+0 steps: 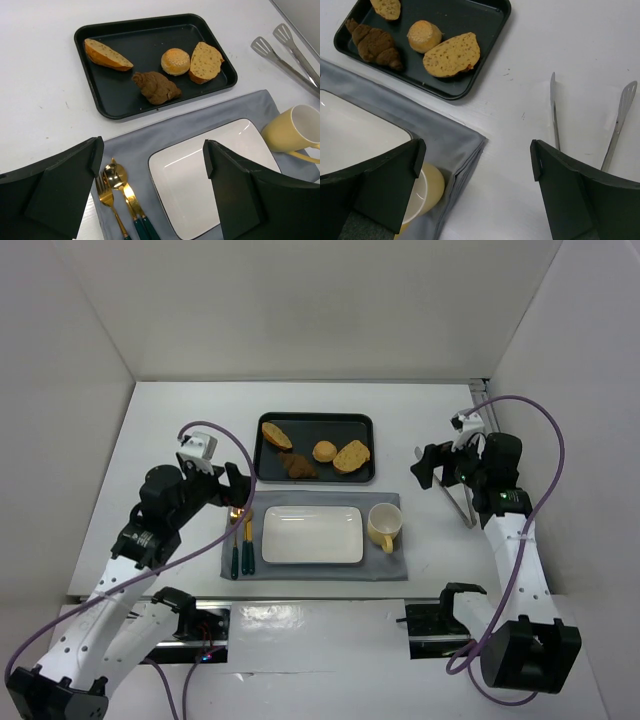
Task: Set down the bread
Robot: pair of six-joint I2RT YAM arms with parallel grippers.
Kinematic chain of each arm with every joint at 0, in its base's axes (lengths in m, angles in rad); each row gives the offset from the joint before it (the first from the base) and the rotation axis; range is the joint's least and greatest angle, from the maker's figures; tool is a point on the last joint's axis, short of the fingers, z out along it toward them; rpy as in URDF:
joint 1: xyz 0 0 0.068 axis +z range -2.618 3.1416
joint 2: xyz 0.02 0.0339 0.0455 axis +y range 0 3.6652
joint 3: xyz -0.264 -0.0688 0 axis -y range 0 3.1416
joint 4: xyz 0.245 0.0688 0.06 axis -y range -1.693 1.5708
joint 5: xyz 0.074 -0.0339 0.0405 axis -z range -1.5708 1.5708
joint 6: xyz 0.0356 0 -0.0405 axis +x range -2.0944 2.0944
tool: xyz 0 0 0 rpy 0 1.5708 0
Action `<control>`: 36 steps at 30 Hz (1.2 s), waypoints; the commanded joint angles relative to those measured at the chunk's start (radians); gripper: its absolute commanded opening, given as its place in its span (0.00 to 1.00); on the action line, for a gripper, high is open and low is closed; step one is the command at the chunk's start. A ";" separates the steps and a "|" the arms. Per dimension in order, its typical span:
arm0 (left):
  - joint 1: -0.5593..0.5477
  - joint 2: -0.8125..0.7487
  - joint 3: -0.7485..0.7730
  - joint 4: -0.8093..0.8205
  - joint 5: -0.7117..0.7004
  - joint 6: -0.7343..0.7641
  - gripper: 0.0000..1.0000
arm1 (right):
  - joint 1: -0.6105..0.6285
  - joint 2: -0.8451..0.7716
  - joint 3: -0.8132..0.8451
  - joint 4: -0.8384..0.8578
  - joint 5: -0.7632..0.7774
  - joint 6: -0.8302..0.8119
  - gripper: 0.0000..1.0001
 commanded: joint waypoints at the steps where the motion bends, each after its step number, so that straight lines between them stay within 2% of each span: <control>1: 0.005 -0.014 -0.001 0.050 0.031 -0.012 1.00 | 0.001 0.001 0.047 0.038 0.053 0.047 0.99; 6: 0.005 -0.023 -0.001 0.050 0.031 -0.012 1.00 | 0.001 -0.041 0.005 0.049 0.091 -0.028 0.99; 10: 0.005 -0.023 -0.001 0.050 0.031 -0.012 1.00 | 0.001 0.034 0.034 0.027 0.072 -0.094 0.99; 11: 0.005 -0.023 -0.001 0.050 0.031 -0.012 1.00 | 0.001 0.050 0.034 0.027 0.072 -0.094 0.97; 12: 0.005 -0.023 -0.001 0.050 0.040 -0.012 1.00 | 0.001 0.068 0.054 0.027 0.072 -0.094 0.91; 13: 0.005 -0.023 -0.001 0.050 0.040 -0.012 1.00 | 0.001 0.088 0.068 0.027 0.072 -0.115 0.73; 14: 0.005 -0.023 -0.001 0.050 0.040 -0.012 1.00 | 0.001 0.126 0.082 0.027 0.081 -0.115 0.01; 16: 0.005 -0.023 -0.001 0.050 0.040 -0.012 1.00 | 0.001 0.155 0.096 0.048 0.162 -0.100 0.00; 17: 0.005 -0.023 0.009 0.050 0.028 -0.012 1.00 | 0.001 0.169 0.096 0.049 0.179 -0.112 0.00; 18: 0.005 -0.023 0.009 0.036 0.028 -0.012 1.00 | 0.001 0.206 0.122 0.049 0.203 -0.140 0.58; 19: 0.005 -0.014 0.009 0.027 0.019 -0.021 1.00 | 0.001 0.221 0.122 0.049 0.242 -0.158 0.81; 22: 0.005 -0.014 0.020 0.016 0.018 -0.022 1.00 | 0.001 0.245 0.082 0.082 0.337 -0.248 1.00; 28: 0.005 -0.047 0.020 0.016 0.028 -0.040 1.00 | -0.008 0.278 -0.035 0.154 0.403 -0.385 1.00; 36: 0.005 -0.067 0.038 -0.002 0.046 -0.049 1.00 | -0.068 0.384 -0.002 0.136 0.339 -0.416 1.00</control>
